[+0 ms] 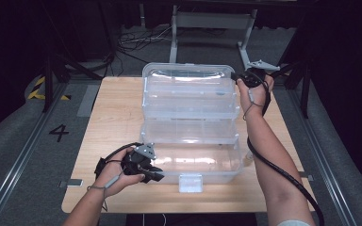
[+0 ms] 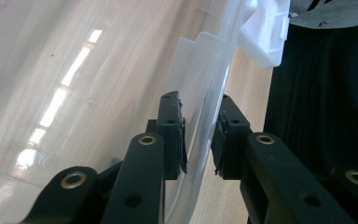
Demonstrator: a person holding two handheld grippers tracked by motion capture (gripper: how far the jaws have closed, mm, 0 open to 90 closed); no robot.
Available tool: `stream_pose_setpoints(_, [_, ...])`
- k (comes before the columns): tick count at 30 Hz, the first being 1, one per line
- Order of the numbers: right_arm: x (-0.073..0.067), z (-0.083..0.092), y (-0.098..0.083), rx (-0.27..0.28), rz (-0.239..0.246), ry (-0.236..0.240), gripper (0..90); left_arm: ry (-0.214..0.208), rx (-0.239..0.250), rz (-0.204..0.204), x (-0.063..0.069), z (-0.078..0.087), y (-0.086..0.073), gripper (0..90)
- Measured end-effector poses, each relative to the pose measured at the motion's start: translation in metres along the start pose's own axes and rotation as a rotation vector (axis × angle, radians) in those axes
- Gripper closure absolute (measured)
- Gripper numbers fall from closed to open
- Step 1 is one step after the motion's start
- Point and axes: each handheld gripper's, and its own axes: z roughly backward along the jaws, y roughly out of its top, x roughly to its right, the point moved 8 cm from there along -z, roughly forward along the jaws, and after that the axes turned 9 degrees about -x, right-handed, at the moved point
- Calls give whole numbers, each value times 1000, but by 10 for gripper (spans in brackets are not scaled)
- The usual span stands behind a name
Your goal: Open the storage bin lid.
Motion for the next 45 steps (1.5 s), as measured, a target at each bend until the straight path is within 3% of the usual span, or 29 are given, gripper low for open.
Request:
stream_pose_setpoints(27, [8,-25,-11,-64,-7,-9,849,1,-4,-1,-1,0,-2,753])
stream_pose_setpoints(28, [10,-24,-11,-57,6,-15,900,1,-3,0,-1,0,-2,753])
stream_pose_setpoints(30, [13,-23,-12,-72,-11,10,900,1,-7,8,-1,1,-2,747])
stream_pose_setpoints(35, [21,-21,-16,-71,-24,-1,900,3,-10,-3,-1,1,-1,747])
stream_pose_setpoints(45, [12,-9,-5,-33,10,19,855,-15,41,-14,3,8,5,719])
